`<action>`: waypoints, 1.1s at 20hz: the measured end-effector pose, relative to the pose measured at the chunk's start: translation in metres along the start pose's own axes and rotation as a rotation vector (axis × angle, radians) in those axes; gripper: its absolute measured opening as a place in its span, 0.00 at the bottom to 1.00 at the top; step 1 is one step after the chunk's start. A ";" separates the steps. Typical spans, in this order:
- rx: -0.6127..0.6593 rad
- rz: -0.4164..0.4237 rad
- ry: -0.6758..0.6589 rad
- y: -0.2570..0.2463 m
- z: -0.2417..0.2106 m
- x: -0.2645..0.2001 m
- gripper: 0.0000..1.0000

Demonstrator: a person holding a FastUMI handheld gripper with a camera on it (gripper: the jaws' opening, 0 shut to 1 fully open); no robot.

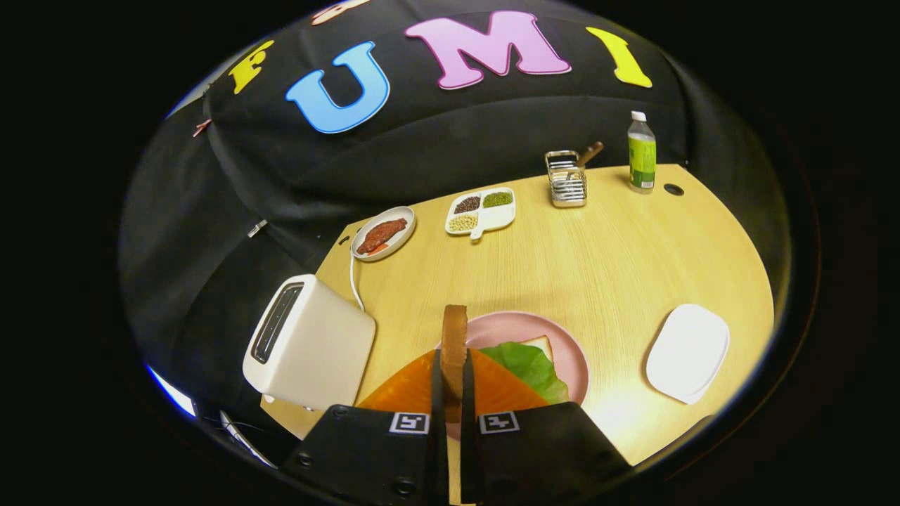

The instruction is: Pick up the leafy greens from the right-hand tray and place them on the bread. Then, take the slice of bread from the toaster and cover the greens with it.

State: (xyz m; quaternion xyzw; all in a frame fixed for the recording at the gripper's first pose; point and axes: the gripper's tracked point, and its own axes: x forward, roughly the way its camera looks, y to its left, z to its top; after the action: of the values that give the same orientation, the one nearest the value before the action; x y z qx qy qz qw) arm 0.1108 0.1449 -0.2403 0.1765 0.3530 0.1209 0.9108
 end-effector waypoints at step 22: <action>0.015 -0.236 0.043 -0.090 -0.022 0.003 0.99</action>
State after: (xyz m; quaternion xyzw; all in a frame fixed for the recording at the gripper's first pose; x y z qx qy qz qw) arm 0.1065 0.0696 -0.2940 0.1377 0.3917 0.0141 0.9096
